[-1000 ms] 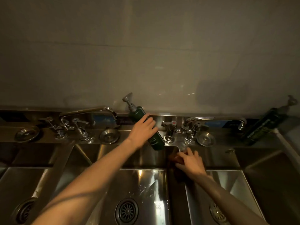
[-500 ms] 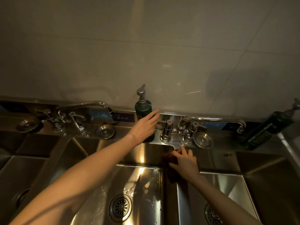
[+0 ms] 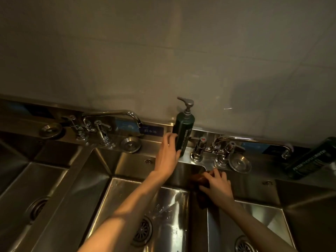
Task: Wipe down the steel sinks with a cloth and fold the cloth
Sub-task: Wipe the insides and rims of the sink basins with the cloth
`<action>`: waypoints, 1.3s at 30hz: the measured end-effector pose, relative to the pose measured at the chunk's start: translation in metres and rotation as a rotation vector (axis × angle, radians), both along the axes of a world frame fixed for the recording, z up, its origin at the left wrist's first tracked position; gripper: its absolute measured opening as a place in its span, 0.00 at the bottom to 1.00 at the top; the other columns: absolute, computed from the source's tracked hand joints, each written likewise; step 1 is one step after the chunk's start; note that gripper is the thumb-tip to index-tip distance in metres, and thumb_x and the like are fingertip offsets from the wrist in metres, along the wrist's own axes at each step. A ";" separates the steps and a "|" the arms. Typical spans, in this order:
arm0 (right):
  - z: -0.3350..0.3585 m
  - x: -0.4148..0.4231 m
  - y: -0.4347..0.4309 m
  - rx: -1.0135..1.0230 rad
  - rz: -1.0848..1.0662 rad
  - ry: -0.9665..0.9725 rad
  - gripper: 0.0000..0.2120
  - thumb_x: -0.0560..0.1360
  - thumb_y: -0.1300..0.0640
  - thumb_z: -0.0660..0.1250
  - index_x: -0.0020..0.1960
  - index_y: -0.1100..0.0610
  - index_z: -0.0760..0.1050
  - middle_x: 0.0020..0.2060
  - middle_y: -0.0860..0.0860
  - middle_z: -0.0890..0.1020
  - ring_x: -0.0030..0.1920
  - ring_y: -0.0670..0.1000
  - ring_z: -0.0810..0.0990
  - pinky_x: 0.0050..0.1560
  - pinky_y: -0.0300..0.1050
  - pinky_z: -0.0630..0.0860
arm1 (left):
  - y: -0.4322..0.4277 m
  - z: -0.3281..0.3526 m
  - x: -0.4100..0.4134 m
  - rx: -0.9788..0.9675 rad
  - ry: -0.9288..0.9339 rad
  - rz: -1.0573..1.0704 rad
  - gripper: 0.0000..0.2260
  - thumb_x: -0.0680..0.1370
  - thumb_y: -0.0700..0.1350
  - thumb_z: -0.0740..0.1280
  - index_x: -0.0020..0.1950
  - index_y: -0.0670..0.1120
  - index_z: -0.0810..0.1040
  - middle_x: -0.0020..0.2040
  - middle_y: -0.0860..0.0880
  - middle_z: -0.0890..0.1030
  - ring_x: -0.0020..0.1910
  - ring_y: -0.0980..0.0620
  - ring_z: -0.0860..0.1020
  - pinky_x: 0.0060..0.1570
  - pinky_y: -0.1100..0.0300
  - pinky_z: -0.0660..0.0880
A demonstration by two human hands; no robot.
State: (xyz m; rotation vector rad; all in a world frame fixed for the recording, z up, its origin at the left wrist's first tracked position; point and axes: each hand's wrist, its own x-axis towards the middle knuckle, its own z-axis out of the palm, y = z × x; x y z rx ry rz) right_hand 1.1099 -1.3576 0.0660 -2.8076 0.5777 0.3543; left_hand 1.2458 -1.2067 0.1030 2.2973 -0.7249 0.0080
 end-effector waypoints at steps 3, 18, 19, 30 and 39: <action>0.001 0.002 0.001 -0.009 0.005 0.017 0.23 0.76 0.44 0.62 0.69 0.44 0.64 0.70 0.52 0.60 0.67 0.58 0.59 0.66 0.55 0.63 | -0.010 0.001 0.010 -0.071 0.046 0.035 0.21 0.77 0.39 0.66 0.67 0.42 0.64 0.68 0.45 0.64 0.60 0.46 0.75 0.58 0.51 0.75; 0.016 0.105 0.105 -0.074 0.306 -0.305 0.28 0.66 0.51 0.75 0.63 0.49 0.72 0.60 0.57 0.72 0.56 0.62 0.71 0.54 0.59 0.74 | 0.135 -0.046 0.112 0.246 -0.125 0.092 0.14 0.77 0.37 0.62 0.61 0.44 0.78 0.60 0.45 0.76 0.61 0.45 0.72 0.61 0.55 0.67; 0.016 0.117 0.113 -0.075 0.287 -0.297 0.26 0.69 0.51 0.73 0.66 0.49 0.70 0.63 0.57 0.70 0.60 0.62 0.68 0.59 0.59 0.71 | 0.138 -0.050 0.123 0.290 -0.115 0.061 0.14 0.77 0.38 0.62 0.62 0.45 0.77 0.61 0.45 0.76 0.62 0.45 0.72 0.60 0.55 0.68; 0.006 0.180 0.134 0.028 -0.133 -0.326 0.21 0.77 0.51 0.63 0.69 0.50 0.65 0.66 0.54 0.66 0.63 0.58 0.67 0.65 0.51 0.67 | 0.149 -0.065 0.138 0.299 -0.207 -0.202 0.11 0.69 0.34 0.71 0.50 0.40 0.82 0.53 0.42 0.81 0.54 0.41 0.78 0.48 0.54 0.76; -0.016 0.229 0.202 -0.122 -0.222 -0.304 0.21 0.76 0.49 0.65 0.68 0.51 0.69 0.61 0.55 0.74 0.58 0.59 0.74 0.56 0.52 0.71 | 0.281 -0.089 0.075 0.263 -0.298 -0.331 0.15 0.67 0.43 0.58 0.48 0.47 0.81 0.44 0.50 0.82 0.42 0.52 0.78 0.36 0.64 0.77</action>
